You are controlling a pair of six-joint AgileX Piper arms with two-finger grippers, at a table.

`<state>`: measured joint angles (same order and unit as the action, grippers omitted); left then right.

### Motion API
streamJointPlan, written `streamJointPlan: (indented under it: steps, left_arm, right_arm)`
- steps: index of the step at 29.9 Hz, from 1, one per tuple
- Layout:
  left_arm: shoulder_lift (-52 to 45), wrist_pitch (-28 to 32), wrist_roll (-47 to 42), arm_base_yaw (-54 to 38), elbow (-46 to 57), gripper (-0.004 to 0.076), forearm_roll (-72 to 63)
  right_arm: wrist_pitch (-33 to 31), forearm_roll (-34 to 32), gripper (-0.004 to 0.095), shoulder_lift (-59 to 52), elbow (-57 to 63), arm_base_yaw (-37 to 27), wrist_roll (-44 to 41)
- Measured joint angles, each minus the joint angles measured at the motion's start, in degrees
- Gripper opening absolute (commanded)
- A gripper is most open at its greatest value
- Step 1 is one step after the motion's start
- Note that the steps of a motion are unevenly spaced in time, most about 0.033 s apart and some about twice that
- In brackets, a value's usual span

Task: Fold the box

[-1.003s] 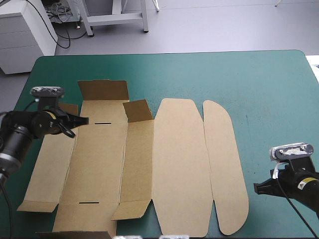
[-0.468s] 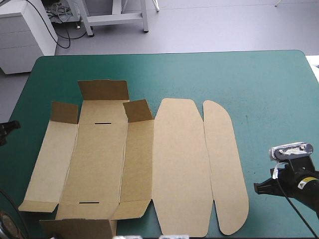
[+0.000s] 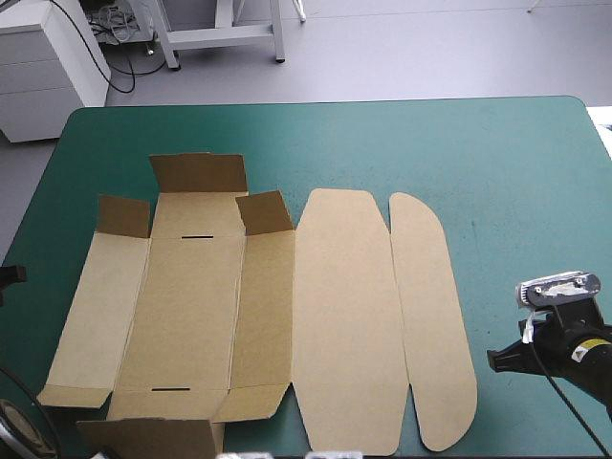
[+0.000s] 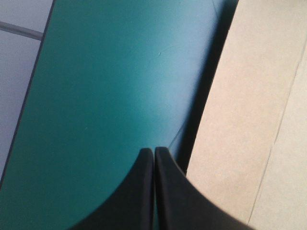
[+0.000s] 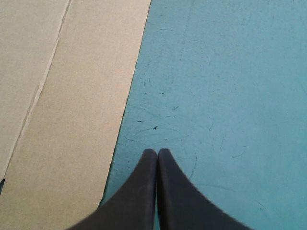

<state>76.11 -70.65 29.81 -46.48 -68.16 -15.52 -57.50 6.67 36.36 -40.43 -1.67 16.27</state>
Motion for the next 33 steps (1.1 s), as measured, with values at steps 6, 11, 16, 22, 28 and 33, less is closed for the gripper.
streamJointPlan:
  steps: [6, 11, 16, 22, 28, 33]
  left_arm:
    - [0.0, 0.0, 1.16, 0.0, 0.0, -0.0006, -0.17]
    - [0.0, 0.0, 1.35, 0.0, 0.0, 0.0188, -0.17]
    - [0.0, 0.0, 1.33, 0.0, 0.0, 0.0547, -0.17]
    - [0.0, 0.05, -2.77, 0.0, 0.39, 0.0607, -0.23]
    - [0.0, 0.16, -1.64, 0.0, 6.04, 0.0607, -0.31]
    - [0.79, 0.31, 2.84, 0.0, 12.43, 0.0604, -3.2]
  right_arm:
    - [0.11, -0.05, -0.002, 0.0, 0.0, 0.0, 0.05]
    - [0.11, -0.16, -0.002, 0.0, 0.06, 0.0, 0.12]
    - [0.11, -0.16, -0.0019, 0.0, 0.06, 0.0, 0.17]
    - [0.16, -0.16, -0.002, 0.0, 0.06, 0.0, 0.51]
    - [0.16, -0.16, -0.002, 0.0, 0.06, 0.0, 0.85]
    - [0.16, -0.21, -0.002, 0.0, 0.06, 0.0, 1.0]
